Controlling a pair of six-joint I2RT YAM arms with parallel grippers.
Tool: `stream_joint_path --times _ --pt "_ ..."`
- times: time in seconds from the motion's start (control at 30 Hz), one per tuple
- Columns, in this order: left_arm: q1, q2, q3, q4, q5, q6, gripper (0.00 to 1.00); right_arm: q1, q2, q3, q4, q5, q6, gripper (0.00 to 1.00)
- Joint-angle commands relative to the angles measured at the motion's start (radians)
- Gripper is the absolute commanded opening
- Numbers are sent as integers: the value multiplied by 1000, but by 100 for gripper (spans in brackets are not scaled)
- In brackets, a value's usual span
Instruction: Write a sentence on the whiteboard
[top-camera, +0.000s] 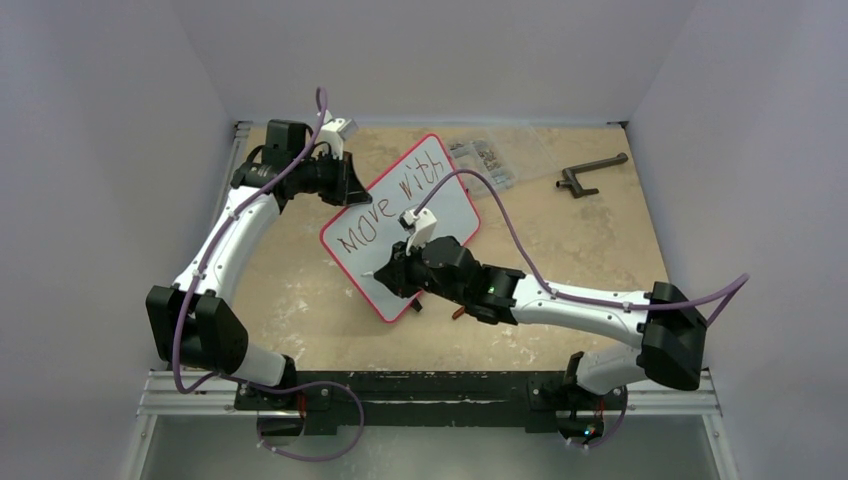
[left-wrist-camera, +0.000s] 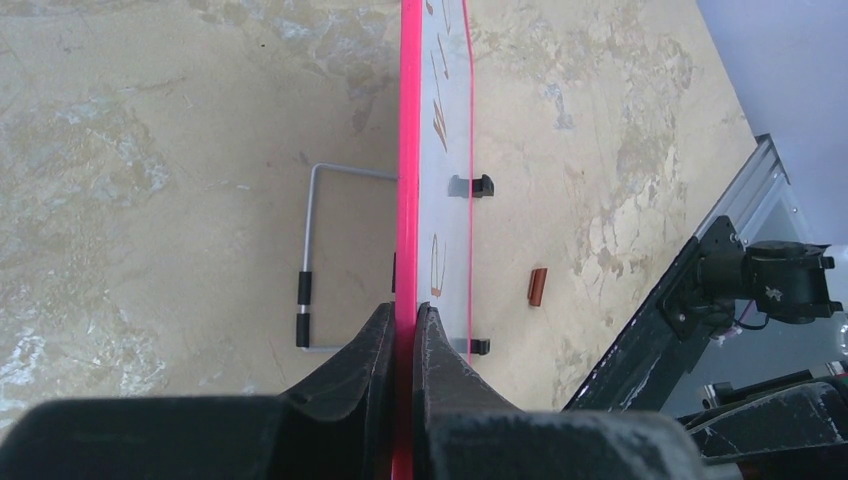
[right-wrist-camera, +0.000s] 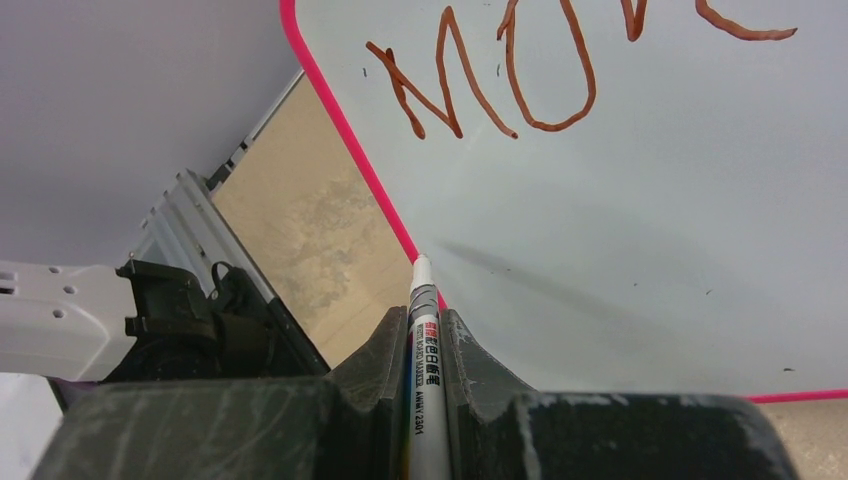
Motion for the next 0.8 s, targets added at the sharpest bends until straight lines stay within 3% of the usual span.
stream_joint_path --times 0.0,0.77 --pt "-7 -24 -12 44 -72 11 0 4 -5 60 53 23 -25 0" --pt "-11 -21 -9 35 -102 9 0 4 75 110 52 62 -46 0"
